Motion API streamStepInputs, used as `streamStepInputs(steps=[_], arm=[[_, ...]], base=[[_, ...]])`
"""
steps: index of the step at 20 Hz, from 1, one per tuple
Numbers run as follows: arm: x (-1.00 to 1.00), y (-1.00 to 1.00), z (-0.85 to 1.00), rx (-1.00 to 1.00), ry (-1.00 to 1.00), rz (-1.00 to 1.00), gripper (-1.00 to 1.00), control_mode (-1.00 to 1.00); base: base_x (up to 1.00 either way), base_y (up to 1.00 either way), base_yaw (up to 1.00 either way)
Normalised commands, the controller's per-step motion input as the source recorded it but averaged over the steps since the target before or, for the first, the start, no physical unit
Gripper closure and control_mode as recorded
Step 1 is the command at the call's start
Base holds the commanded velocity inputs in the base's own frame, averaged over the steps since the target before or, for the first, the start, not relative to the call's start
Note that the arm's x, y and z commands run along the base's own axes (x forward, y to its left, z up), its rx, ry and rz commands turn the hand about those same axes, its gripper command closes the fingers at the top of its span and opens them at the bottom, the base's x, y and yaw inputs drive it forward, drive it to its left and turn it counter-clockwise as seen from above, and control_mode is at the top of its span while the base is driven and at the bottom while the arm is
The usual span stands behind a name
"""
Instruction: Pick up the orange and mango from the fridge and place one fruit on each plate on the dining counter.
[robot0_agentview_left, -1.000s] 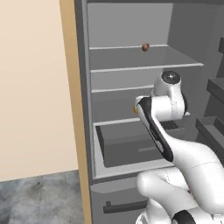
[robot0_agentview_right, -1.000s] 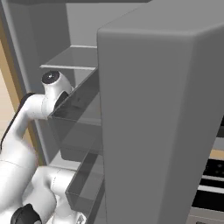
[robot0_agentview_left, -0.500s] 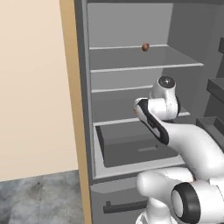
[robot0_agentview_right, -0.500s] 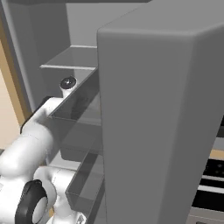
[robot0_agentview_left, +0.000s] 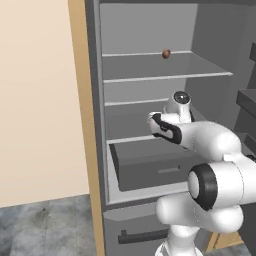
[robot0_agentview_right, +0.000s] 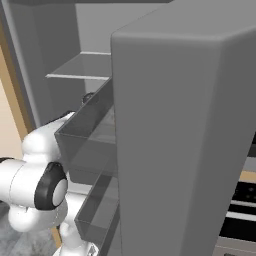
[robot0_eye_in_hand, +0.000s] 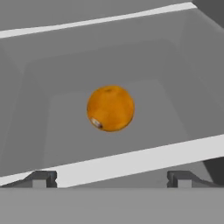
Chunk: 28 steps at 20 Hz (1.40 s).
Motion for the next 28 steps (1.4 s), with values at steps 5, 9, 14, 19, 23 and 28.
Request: streamStepInputs(steps=[5, 9, 14, 19, 23, 28], arm=[[0.64, 0.0, -0.33, 0.0, 0.03, -0.03, -1.0, -1.0], [0.56, 0.0, -0.11, 0.0, 0.02, -0.03, -1.0, -1.0], [0.55, 0.0, -0.19, 0.0, 0.02, -0.01, -1.0, -1.0], [0.26, 0.0, -0.42, 0.0, 0.0, 0.0, -1.0, -1.0], [-0.16, 0.04, -0.34, 0.0, 0.0, 0.0, -1.0, -1.0], [-0.17, 0.04, -0.27, 0.0, 0.0, 0.0, 1.0, -1.0]], base=[[0.0, 0.0, 0.0], [0.0, 0.0, 0.0], [0.0, 0.0, 0.0], [0.0, 0.0, 0.0], [0.0, 0.0, 0.0], [0.0, 0.0, 0.0]])
